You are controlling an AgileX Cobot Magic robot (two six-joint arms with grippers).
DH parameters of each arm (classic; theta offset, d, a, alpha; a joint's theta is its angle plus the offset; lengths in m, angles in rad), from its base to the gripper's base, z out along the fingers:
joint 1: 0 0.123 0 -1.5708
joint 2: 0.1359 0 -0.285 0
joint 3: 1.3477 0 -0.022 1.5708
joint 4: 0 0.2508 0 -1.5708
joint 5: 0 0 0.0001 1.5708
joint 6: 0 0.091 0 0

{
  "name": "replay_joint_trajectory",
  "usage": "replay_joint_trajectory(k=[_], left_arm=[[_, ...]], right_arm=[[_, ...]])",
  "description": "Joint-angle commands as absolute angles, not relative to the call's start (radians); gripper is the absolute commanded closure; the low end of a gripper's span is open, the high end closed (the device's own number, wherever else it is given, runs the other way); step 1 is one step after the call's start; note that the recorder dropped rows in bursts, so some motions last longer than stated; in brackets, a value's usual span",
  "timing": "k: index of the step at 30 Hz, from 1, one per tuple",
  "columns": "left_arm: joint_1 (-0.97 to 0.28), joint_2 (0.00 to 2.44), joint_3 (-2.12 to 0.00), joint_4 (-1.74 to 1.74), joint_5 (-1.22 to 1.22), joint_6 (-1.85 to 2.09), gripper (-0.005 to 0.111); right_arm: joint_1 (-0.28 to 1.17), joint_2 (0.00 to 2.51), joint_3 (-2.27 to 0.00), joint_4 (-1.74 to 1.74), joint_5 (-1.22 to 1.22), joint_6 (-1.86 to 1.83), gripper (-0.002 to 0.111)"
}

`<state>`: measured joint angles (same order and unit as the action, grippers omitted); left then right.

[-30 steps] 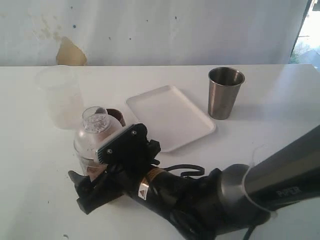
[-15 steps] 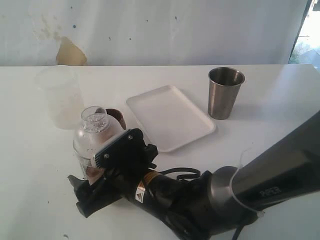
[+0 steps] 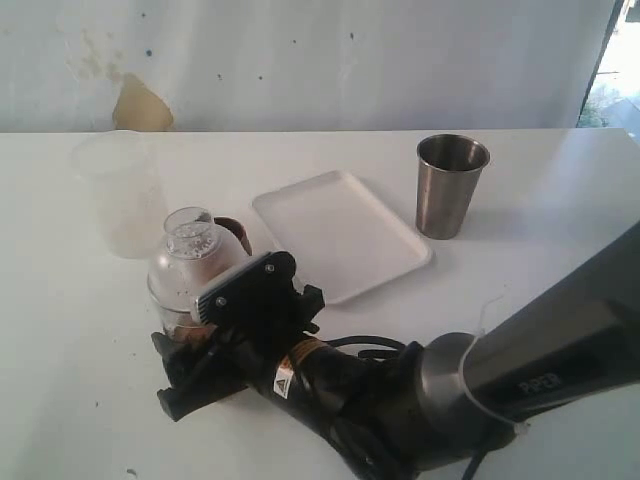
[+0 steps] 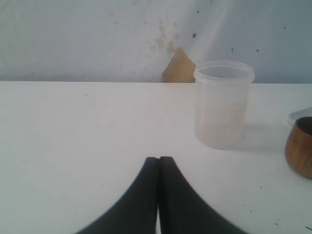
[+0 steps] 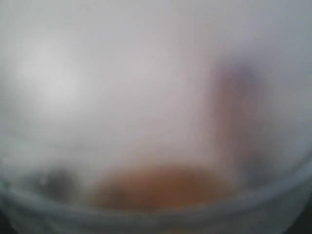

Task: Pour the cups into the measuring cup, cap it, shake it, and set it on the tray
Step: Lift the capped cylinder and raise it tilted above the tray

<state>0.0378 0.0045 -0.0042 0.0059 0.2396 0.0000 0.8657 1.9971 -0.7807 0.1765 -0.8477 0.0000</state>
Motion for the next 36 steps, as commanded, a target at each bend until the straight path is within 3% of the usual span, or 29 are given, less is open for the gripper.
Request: replay_joint_trajectory(k=[1, 5, 11, 15, 19, 21, 23, 24, 28, 30, 33, 36], left_arm=[[0.037, 0.000, 0.000, 0.008, 0.232, 0.000, 0.107], [0.037, 0.000, 0.000, 0.008, 0.232, 0.000, 0.107], [0.037, 0.000, 0.000, 0.008, 0.232, 0.000, 0.107], [0.037, 0.000, 0.000, 0.008, 0.232, 0.000, 0.107], [0.037, 0.000, 0.000, 0.008, 0.232, 0.000, 0.107], [0.037, 0.000, 0.000, 0.008, 0.232, 0.000, 0.107], [0.037, 0.000, 0.000, 0.008, 0.232, 0.000, 0.107], [0.037, 0.000, 0.000, 0.008, 0.232, 0.000, 0.107], [0.037, 0.000, 0.000, 0.008, 0.232, 0.000, 0.107], [0.037, 0.000, 0.000, 0.008, 0.232, 0.000, 0.107], [0.037, 0.000, 0.000, 0.008, 0.232, 0.000, 0.107], [0.037, 0.000, 0.000, 0.008, 0.232, 0.000, 0.107]], right_arm=[[0.866, 1.995, -0.783, 0.183, -0.859, 0.000, 0.108], [0.866, 1.945, -0.790, 0.181, -0.837, -0.007, 0.108], [0.833, 1.770, -0.896, 0.228, -0.535, -0.178, 0.108], [0.776, 1.675, -0.924, 0.390, -0.548, -0.078, 0.108], [0.811, 1.668, -0.971, 0.043, -0.518, 0.143, 0.108], [0.848, 1.668, -1.011, -0.006, -0.427, 0.087, 0.108], [0.842, 1.668, -1.036, 0.141, -0.405, -0.068, 0.108], [0.803, 1.663, -1.046, 0.391, -0.443, -0.177, 0.108], [0.853, 1.637, -1.052, 0.208, -0.375, -0.193, 0.108], [0.814, 1.637, -1.052, 0.561, -0.440, -0.316, 0.108], [0.876, 1.641, -1.069, 0.372, -0.390, -0.371, 0.108], [0.838, 1.648, -1.069, 0.665, -0.520, -0.379, 0.108]])
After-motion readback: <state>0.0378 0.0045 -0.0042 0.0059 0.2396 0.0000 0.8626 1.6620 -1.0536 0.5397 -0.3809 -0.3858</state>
